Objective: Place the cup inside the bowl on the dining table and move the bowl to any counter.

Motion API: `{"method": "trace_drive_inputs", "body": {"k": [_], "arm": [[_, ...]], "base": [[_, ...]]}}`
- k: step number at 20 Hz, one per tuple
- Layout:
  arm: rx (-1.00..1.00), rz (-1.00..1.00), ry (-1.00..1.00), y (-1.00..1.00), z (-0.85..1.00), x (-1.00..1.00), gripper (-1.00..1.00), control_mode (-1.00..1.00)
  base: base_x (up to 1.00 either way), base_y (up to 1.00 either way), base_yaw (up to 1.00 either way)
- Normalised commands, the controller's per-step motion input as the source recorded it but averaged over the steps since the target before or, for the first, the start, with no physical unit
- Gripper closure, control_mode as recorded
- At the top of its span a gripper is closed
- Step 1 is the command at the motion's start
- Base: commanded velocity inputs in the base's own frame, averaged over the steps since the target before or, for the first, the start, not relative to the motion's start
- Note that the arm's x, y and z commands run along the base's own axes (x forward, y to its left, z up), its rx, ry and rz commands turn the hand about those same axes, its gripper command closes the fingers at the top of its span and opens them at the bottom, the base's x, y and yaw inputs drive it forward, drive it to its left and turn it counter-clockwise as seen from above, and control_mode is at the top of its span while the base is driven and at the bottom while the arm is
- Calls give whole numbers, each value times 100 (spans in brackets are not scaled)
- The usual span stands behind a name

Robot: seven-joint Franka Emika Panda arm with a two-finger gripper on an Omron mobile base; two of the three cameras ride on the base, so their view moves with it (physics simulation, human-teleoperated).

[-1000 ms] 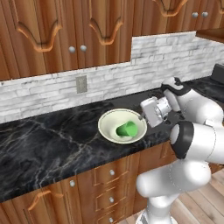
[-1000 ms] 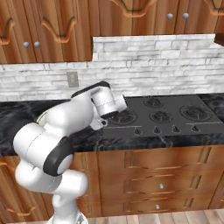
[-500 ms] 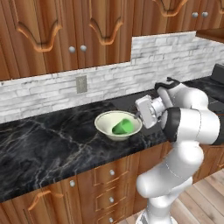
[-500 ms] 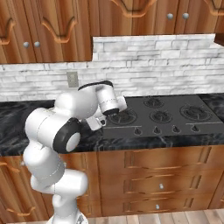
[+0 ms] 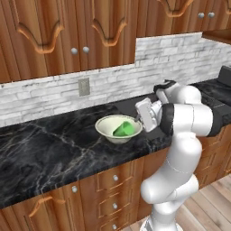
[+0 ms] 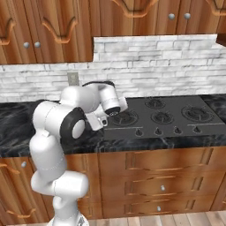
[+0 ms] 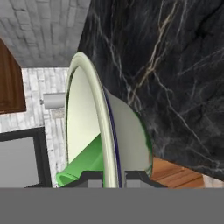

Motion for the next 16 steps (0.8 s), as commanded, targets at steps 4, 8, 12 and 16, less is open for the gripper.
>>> {"method": "trace_drive_inputs", "body": {"k": [4,8,12,16], "arm": [[0,-5,-2,43,-39,38,100,-100],[-2,-9,-5,48,-12,31,100,-100],[-5,-8,-4,50,-2,21,100,-100],[-6,-8,-1,47,-10,21,100,-100]], "base": [[0,0,0],[0,0,0],[0,0,0],[0,0,0]]}}
